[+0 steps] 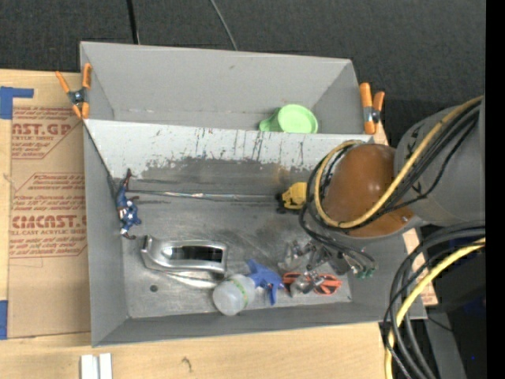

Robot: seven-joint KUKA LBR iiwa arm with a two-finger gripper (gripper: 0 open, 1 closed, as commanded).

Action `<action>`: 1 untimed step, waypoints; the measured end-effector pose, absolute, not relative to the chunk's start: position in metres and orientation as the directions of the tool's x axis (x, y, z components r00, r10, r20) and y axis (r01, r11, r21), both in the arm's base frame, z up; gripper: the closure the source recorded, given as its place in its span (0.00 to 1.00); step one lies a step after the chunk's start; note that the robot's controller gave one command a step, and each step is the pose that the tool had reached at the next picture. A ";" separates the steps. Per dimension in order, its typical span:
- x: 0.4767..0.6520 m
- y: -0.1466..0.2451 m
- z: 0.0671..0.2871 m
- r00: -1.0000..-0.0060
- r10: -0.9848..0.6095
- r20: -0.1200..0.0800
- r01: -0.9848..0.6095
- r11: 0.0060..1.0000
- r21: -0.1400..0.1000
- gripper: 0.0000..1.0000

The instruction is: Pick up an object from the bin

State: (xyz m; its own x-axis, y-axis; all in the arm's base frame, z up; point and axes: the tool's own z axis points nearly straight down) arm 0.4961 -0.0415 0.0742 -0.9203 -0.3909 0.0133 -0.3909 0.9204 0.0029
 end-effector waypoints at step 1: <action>0.493 -0.024 0.198 -0.959 -0.282 -0.002 -0.282 0.959 0.000 1.00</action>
Offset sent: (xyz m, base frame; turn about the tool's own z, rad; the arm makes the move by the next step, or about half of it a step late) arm 0.0000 0.0000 0.0000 0.0000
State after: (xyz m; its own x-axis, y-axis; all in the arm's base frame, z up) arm 0.4931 -0.0237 0.1975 -0.9595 -0.2818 -0.0018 -0.2818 0.9595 0.0003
